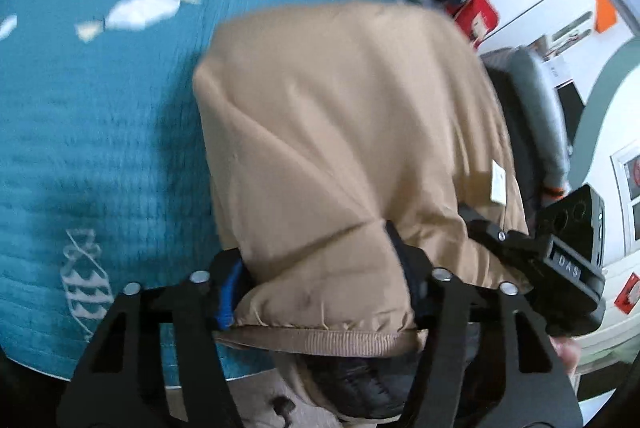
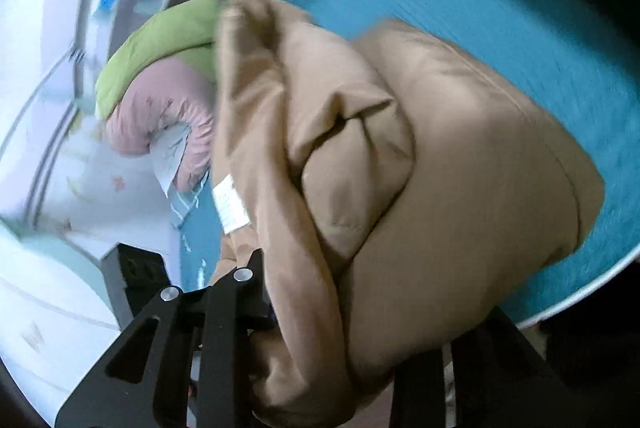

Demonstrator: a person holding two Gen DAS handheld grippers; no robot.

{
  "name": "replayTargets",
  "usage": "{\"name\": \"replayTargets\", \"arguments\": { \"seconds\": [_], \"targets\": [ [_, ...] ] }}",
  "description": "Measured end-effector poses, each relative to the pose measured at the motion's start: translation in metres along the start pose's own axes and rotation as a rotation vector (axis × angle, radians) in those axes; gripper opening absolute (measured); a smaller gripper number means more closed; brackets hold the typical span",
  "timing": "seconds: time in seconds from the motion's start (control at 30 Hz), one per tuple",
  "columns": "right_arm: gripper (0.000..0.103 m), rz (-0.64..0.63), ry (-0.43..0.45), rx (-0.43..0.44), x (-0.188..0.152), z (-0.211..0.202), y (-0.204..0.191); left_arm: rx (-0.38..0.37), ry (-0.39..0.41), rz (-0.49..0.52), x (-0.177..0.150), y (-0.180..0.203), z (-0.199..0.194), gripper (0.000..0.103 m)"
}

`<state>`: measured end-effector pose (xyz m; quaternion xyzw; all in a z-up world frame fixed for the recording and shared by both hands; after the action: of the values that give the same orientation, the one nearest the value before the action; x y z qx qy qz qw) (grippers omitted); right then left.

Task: Fold large clothes
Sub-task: 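Lift the folded jacket bundle with both tools and carry it onto the clothes pile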

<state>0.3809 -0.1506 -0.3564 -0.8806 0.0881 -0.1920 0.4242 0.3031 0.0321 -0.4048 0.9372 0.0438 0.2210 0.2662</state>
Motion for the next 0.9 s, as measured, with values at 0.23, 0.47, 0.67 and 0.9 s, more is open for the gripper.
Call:
{"name": "replayTargets", "arguments": {
  "seconds": [0.23, 0.47, 0.67, 0.9],
  "targets": [
    [0.027, -0.157, 0.072, 0.039, 0.03, -0.044, -0.068, -0.068, 0.168, 0.056, 0.035, 0.054, -0.056, 0.049],
    [0.027, -0.297, 0.216, 0.073, 0.066, -0.131, -0.114, -0.166, 0.296, 0.164, 0.078, 0.141, -0.099, 0.049],
    [0.027, -0.399, 0.427, 0.034, 0.133, -0.235, -0.112, -0.27, 0.343, 0.292, 0.125, 0.261, -0.092, 0.049],
    [0.029, -0.299, 0.573, 0.007, 0.175, -0.33, -0.001, -0.303, 0.348, 0.458, 0.135, 0.392, -0.034, 0.05]
  ]
}}
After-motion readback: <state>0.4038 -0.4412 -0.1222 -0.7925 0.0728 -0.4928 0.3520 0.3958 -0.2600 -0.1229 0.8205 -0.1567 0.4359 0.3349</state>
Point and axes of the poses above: each gripper's, at about its wrist camera, not at the fingertips, and z roughly the way its jaws point, y to its right, x to its top, the point moved 3 cm from there along z, roughly the way its jaws point, and after that the axes turned 2 degrees about x, right-handed, at the moved point
